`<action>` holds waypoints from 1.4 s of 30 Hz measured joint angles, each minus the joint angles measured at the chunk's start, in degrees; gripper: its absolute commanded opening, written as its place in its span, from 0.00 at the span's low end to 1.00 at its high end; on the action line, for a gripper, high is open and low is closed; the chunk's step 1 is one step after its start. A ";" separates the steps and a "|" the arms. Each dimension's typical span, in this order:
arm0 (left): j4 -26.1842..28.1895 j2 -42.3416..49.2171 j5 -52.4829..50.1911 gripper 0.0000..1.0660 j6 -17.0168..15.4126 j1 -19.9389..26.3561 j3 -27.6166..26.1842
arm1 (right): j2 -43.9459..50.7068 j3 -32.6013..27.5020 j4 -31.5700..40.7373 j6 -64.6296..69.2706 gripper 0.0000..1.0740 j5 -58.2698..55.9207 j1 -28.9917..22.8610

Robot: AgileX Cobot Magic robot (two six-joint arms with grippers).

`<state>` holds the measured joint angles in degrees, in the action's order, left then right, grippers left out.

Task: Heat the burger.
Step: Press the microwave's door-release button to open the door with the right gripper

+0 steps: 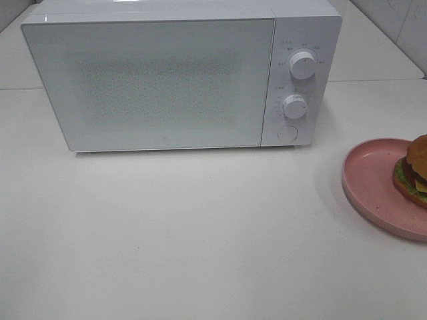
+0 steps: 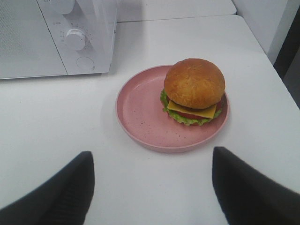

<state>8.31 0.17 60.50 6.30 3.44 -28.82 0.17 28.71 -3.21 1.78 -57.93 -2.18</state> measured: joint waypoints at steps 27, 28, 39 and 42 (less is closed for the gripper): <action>0.00 0.00 0.00 0.00 0.00 0.00 0.00 | 0.00 0.00 0.00 0.00 0.62 0.00 0.00; 0.00 0.00 0.00 0.00 0.00 0.00 0.00 | 0.00 0.00 0.00 0.00 0.62 0.00 0.00; 0.00 0.00 0.00 0.00 0.00 0.00 0.00 | 0.00 0.00 0.00 0.00 0.62 0.00 0.00; 0.00 0.00 0.00 0.00 0.00 0.00 0.00 | 0.00 0.00 0.00 0.00 0.62 0.00 0.00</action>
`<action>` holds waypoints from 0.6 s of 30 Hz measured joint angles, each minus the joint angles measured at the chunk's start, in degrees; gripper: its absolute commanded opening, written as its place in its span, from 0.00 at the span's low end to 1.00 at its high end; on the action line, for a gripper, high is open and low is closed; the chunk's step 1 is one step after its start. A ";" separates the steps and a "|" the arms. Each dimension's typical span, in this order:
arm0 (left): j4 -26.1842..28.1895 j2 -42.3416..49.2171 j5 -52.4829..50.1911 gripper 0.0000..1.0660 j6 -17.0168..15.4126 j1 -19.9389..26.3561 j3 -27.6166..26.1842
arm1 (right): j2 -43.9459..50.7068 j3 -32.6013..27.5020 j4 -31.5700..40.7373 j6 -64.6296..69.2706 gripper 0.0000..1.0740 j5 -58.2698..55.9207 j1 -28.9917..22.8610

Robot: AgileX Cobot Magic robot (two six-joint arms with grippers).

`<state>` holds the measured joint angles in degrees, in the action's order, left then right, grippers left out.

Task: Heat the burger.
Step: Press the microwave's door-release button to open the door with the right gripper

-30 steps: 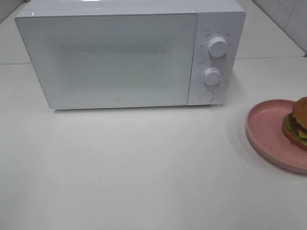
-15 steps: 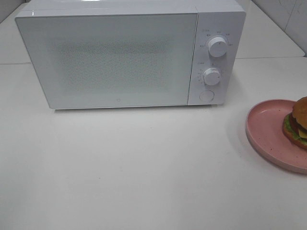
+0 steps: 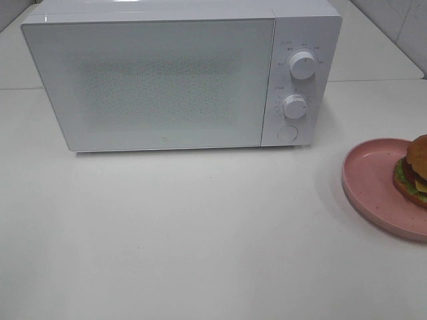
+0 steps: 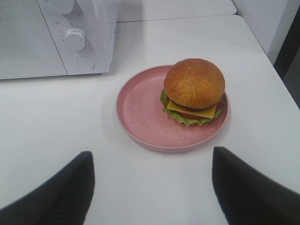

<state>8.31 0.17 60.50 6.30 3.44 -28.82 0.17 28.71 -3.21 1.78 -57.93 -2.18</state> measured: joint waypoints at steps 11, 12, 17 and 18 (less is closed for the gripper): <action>0.00 0.00 0.00 0.00 0.00 0.00 0.00 | 0.00 0.00 0.00 0.00 0.62 0.00 0.00; 0.00 0.00 0.00 0.00 0.00 0.00 0.00 | 0.00 0.00 0.00 0.00 0.62 0.00 0.00; 0.00 0.00 0.00 0.00 0.00 0.00 0.00 | 0.00 0.00 0.00 0.00 0.62 0.00 0.00; 0.00 0.00 0.00 0.00 0.00 0.00 0.00 | 0.00 0.00 0.00 0.00 0.62 0.00 0.00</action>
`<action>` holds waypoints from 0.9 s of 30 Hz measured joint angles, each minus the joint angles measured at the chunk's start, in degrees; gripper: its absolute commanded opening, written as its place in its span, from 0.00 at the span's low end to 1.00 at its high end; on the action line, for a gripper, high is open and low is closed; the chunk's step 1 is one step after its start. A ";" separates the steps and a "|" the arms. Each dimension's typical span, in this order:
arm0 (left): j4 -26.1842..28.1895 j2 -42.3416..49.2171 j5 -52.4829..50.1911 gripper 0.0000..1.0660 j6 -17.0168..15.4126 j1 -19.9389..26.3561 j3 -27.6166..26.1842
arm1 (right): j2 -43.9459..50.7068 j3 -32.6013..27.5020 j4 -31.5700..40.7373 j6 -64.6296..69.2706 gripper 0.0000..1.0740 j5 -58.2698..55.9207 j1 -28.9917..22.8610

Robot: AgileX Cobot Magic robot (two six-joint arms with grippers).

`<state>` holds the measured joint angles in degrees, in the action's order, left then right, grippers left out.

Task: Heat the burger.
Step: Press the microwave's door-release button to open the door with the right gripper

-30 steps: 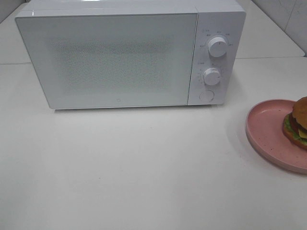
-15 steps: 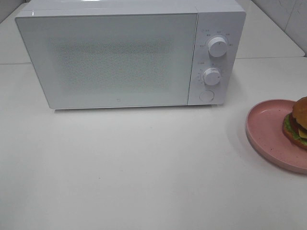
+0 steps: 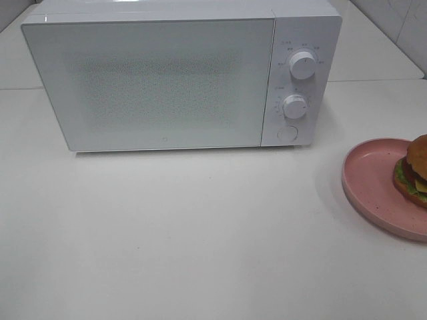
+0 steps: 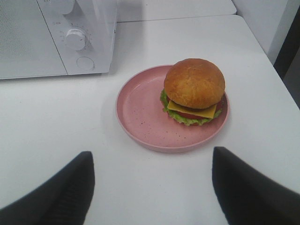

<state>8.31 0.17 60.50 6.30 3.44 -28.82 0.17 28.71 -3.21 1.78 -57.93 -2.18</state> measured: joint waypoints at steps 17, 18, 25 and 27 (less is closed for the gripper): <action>0.00 0.00 0.00 0.00 0.00 0.00 0.00 | -0.52 0.57 0.00 0.00 0.62 2.01 0.00; 0.00 0.00 0.00 0.00 0.00 0.00 0.00 | -0.52 0.57 0.00 0.00 0.62 2.01 0.00; 0.00 0.00 0.00 0.00 0.00 0.00 0.00 | -9.11 0.86 -0.40 0.00 0.62 12.78 0.00; 0.00 0.00 0.00 0.00 0.00 0.00 0.00 | -11.69 0.80 -0.40 0.00 0.62 16.27 0.00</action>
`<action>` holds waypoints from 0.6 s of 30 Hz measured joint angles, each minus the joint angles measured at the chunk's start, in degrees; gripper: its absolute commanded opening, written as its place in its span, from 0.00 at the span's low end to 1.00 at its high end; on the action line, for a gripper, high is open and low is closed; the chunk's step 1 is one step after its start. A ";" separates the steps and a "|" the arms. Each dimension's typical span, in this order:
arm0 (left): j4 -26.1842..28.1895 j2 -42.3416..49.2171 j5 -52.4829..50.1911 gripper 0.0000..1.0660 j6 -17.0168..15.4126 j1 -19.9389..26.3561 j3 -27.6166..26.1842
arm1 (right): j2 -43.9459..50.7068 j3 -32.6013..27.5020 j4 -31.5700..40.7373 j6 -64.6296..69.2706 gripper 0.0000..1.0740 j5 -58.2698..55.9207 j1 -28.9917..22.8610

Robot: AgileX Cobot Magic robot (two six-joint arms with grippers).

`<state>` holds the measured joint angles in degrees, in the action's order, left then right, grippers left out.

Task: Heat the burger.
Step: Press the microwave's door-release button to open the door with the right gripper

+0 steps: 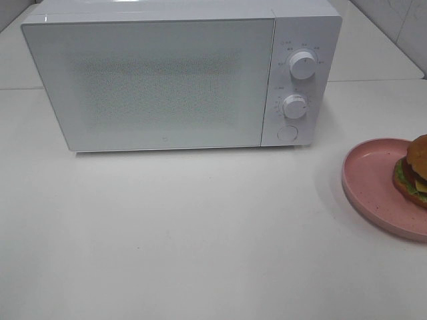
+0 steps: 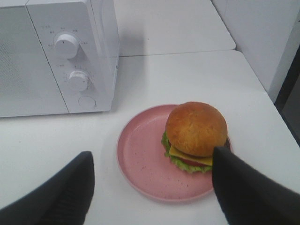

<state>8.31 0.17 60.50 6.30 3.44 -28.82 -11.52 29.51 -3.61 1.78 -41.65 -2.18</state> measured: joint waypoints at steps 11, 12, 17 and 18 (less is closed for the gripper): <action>0.06 0.00 0.00 0.00 0.00 0.00 0.00 | -16.84 -0.46 0.11 0.00 0.62 17.30 0.00; 0.06 0.00 0.00 0.00 0.00 0.00 0.00 | -16.84 -0.46 0.11 0.00 0.62 17.30 0.00; 0.06 0.00 0.00 0.00 0.00 0.00 0.00 | -29.16 -0.63 1.49 0.00 0.62 27.33 0.00; 0.06 0.00 0.00 0.00 0.00 0.00 0.00 | -29.16 -0.63 1.49 0.00 0.62 27.33 0.00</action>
<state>8.37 0.17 60.50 6.30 3.44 -28.82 -40.68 28.88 -2.12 1.78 -14.32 -2.18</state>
